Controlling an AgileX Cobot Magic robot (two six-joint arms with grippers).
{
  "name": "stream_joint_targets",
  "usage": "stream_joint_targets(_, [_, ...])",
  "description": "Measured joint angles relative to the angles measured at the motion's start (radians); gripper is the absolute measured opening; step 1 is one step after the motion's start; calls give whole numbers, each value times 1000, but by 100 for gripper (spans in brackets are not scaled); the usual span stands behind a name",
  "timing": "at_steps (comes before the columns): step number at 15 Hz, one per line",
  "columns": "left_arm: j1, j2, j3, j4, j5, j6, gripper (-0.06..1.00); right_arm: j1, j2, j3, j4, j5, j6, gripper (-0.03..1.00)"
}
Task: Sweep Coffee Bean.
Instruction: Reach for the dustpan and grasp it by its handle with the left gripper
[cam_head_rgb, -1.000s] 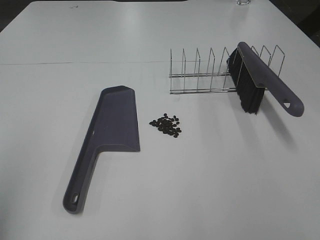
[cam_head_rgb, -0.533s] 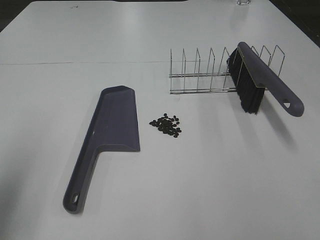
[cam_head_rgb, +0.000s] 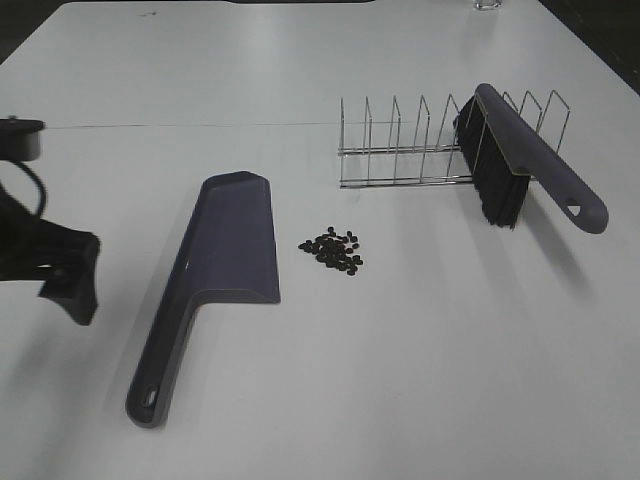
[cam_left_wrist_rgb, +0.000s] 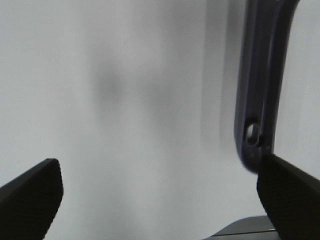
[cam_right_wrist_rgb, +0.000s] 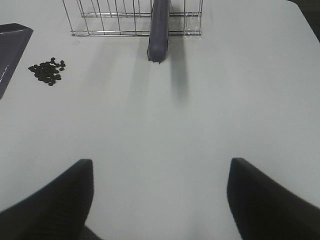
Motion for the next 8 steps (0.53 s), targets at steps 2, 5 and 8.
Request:
stream_joint_targets(2, [-57,137,-83,3,-39,-33,97,0,0,0,0,0,0,66])
stream_joint_targets(5, [-110,286,-161,3,-112,-90,93,0,0,0,0,0,0,66])
stream_joint_targets(8, [-135,371,-206,4,-142,-134,89,0,0,0,0,0,0,66])
